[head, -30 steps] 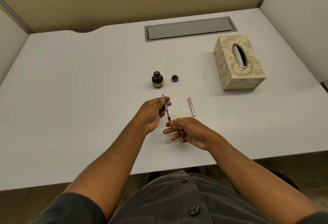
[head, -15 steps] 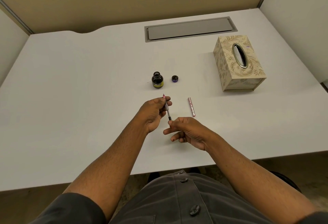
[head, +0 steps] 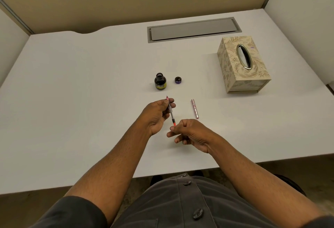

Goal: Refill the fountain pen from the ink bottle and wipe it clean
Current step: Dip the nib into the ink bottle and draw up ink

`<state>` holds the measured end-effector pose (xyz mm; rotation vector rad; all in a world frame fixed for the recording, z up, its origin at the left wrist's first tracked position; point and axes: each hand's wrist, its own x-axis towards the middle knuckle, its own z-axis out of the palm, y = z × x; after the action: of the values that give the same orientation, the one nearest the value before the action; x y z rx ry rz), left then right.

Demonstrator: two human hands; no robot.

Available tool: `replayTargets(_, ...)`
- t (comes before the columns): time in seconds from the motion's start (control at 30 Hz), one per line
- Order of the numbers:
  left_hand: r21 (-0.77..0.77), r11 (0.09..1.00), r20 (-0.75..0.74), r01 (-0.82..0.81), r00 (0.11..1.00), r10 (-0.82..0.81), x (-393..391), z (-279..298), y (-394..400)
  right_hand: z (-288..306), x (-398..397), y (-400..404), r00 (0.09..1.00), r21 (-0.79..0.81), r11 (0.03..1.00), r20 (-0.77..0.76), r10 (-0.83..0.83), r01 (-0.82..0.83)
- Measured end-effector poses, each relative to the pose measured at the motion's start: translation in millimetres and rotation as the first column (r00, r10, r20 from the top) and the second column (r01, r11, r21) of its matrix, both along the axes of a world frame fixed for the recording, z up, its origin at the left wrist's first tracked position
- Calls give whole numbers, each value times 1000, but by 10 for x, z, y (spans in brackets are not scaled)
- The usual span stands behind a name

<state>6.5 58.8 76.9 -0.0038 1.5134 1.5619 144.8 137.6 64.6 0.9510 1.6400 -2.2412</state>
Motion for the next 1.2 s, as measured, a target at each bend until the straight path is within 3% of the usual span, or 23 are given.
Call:
replayTargets(0.27, -1, 1000, 0, 4, 1000, -4, -11, -8, -4, 23, 8, 26, 999, -100, 994, -1, 32, -32)
replayTargets(0.67, -9, 1000, -7, 19, 1000, -19, 0, -2, 26, 39, -20, 33, 1000, -4, 1000, 1, 27, -27)
replayTargets(0.93, 16, 1000, 6, -11, 1000, 11, -71, -10, 30, 6, -25, 62, 997, -18, 997, -8, -72, 72)
replayTargets(1.2, 37, 999, 47, -30, 999, 28, -177, 30, -111, -51, -22, 234, 927, -54, 926, -27, -375, 373)
